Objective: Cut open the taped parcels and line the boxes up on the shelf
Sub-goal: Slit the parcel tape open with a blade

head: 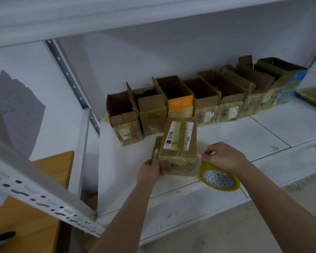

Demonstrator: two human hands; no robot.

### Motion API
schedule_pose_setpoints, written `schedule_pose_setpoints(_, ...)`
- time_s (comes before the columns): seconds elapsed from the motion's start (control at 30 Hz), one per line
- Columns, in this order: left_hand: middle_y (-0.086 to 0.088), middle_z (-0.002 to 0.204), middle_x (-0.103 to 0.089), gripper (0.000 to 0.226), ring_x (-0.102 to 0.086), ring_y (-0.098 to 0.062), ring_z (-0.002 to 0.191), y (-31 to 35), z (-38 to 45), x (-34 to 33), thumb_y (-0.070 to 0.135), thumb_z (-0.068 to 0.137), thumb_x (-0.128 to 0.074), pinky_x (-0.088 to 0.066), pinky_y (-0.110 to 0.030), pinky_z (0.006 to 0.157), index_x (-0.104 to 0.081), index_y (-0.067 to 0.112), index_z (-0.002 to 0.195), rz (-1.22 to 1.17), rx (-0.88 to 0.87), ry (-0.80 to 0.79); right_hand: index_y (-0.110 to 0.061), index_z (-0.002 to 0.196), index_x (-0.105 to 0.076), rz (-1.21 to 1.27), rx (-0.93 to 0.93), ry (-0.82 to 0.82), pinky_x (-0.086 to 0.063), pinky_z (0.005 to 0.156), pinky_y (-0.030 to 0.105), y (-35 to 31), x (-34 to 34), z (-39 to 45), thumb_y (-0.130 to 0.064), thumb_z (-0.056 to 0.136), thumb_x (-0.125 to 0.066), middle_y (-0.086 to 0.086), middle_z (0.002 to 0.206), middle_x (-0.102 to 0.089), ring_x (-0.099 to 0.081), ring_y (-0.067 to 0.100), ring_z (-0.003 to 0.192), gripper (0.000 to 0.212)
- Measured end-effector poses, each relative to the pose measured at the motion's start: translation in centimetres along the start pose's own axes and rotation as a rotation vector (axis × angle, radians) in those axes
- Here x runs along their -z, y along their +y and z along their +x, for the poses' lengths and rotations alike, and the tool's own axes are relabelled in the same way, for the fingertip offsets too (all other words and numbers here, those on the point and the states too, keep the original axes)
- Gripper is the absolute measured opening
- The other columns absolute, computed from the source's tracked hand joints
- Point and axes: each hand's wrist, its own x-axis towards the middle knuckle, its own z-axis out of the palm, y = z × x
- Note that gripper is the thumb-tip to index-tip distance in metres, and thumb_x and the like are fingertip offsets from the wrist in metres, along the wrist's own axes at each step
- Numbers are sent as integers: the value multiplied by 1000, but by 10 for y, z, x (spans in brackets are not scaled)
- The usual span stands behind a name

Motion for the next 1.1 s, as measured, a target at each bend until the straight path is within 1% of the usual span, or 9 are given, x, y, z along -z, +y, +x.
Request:
schedule_pose_setpoints(0.2, -4, 80, -62, 20, -51, -16, 63, -10, -2, 8, 30, 90, -60, -38, -28, 58, -60, 10, 88, -170, 76, 9, -26, 92, -69, 43, -11, -5, -50, 92, 43, -1, 0, -4, -68, 85, -56, -3, 102, -66, -61, 21, 100, 44)
schedule_pose_setpoints(0.33, 9, 85, -57, 30, -55, -10, 77, 31, -16, 34, 49, 98, -46, -40, -29, 66, -53, 20, 95, -189, -303, 163, -32, 90, -66, 51, 0, 1, -50, 90, 40, 0, 0, -4, -68, 84, -56, -5, 98, -62, -61, 21, 99, 38)
schedule_pose_setpoints(0.43, 11, 70, -55, 37, -52, -8, 65, 78, -35, 25, 49, 102, -31, -43, -26, 64, -52, 28, 81, -86, -594, -96, -27, 93, -69, 101, 8, -17, -52, 87, 39, -1, 0, -2, -66, 84, -59, -3, 98, -64, -62, 20, 95, 41)
schedule_pose_setpoints(0.53, 7, 55, -59, 46, -54, -7, 49, 104, -42, 3, 42, 104, -35, -46, -21, 53, -54, 19, 70, -13, -571, -413, -21, 98, -72, 158, 29, -49, -52, 86, 35, 1, -2, 0, -59, 85, -63, 0, 100, -66, -63, 18, 93, 41)
schedule_pose_setpoints(0.67, 3, 52, -57, 46, -47, -9, 39, 106, -28, -5, 39, 105, -37, -41, -20, 46, -53, 14, 70, -31, -506, -425, -21, 97, -73, 489, 38, -185, -52, 80, 29, 9, 3, -3, -38, 83, -75, 3, 101, -70, -66, 19, 93, 22)
schedule_pose_setpoints(0.83, 5, 50, -57, 46, -45, -9, 37, 99, -22, -8, 41, 104, -37, -40, -20, 44, -54, 14, 71, -37, -548, -401, -27, 111, -68, 692, 91, -319, -54, 82, 31, 36, 10, -13, -25, 79, -77, 7, 107, -72, -68, 27, 98, 33)
schedule_pose_setpoints(0.93, 5, 50, -57, 45, -45, -9, 37, 99, -21, -10, 42, 103, -36, -41, -20, 45, -53, 14, 73, -22, -560, -385, -25, 104, -68, 564, 56, -193, -55, 78, 29, 44, 12, -7, -31, 84, -76, 5, 99, -70, -68, 22, 90, 22)
schedule_pose_setpoints(1.03, 6, 49, -57, 43, -47, -7, 37, 99, -23, -9, 43, 104, -35, -41, -19, 44, -52, 15, 75, 9, -584, -389, -25, 99, -67, 79, 35, -137, -49, 89, 32, 46, 5, -1, -50, 83, -70, -5, 100, -60, -58, 16, 95, 30)
schedule_pose_setpoints(1.1, 7, 51, -57, 42, -49, -7, 40, 100, -25, -8, 43, 103, -36, -43, -20, 48, -52, 16, 75, 46, -595, -410, -26, 97, -71, 95, 52, -160, -48, 87, 28, 46, 4, -1, -53, 84, -68, -10, 96, -61, -58, 12, 94, 30)
